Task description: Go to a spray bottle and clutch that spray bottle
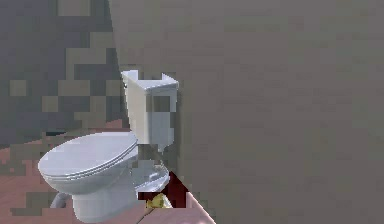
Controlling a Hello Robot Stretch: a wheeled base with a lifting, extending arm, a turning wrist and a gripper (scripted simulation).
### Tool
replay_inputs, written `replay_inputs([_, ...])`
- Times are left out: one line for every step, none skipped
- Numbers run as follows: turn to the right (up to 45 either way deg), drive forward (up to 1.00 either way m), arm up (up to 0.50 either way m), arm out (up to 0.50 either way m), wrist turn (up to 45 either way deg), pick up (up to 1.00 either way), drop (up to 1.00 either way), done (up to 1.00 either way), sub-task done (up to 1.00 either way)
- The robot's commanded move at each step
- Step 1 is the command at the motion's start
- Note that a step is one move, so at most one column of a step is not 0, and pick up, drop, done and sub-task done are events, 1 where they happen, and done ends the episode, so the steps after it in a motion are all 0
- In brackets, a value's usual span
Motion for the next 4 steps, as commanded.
replay_inputs([0.0,0.0,0.0,0.14,0.0,0.0,0.0,0.0,0.0])
replay_inputs([0.0,0.0,0.0,0.0,45.0,0.0,0.0,0.0,0.0])
replay_inputs([0.0,0.0,0.0,0.0,45.0,0.0,0.0,0.0,0.0])
replay_inputs([0.0,0.0,0.0,0.0,45.0,0.0,0.0,0.0,0.0])
